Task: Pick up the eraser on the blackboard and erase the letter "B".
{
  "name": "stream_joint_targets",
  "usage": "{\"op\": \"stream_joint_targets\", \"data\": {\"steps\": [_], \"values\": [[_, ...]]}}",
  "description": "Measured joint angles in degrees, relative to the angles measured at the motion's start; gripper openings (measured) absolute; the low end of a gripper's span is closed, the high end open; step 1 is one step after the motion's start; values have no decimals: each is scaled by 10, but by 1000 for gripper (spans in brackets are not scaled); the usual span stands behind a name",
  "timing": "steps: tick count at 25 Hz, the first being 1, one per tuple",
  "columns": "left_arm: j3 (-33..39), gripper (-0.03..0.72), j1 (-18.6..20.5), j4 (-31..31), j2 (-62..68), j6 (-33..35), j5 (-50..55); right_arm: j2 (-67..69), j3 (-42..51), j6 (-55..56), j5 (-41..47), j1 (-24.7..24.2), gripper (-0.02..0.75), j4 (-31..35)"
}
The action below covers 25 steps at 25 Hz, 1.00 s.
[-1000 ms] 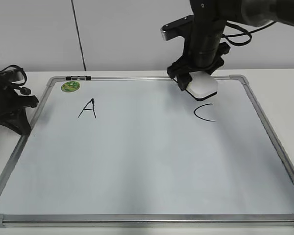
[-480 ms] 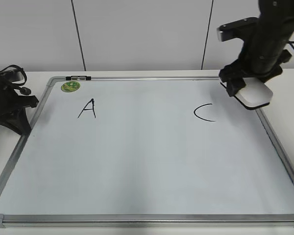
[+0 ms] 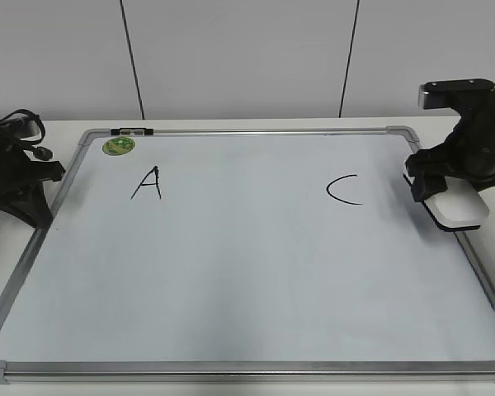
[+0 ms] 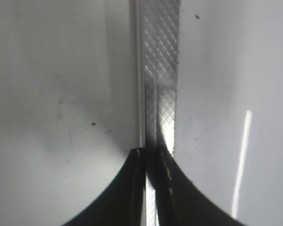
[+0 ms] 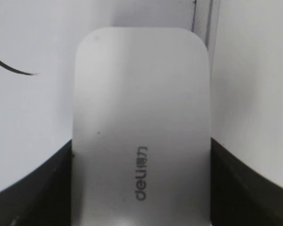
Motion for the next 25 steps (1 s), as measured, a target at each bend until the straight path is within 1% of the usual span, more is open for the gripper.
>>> {"op": "stream_joint_targets", "data": {"steps": [14, 18, 25], "values": [[0, 44, 0, 0, 0, 0, 0, 56, 1, 27, -82, 0, 536, 3], [0, 45, 0, 0, 0, 0, 0, 57, 1, 31, -90, 0, 536, 3], [0, 46, 0, 0, 0, 0, 0, 59, 1, 77, -89, 0, 538, -28]]}}
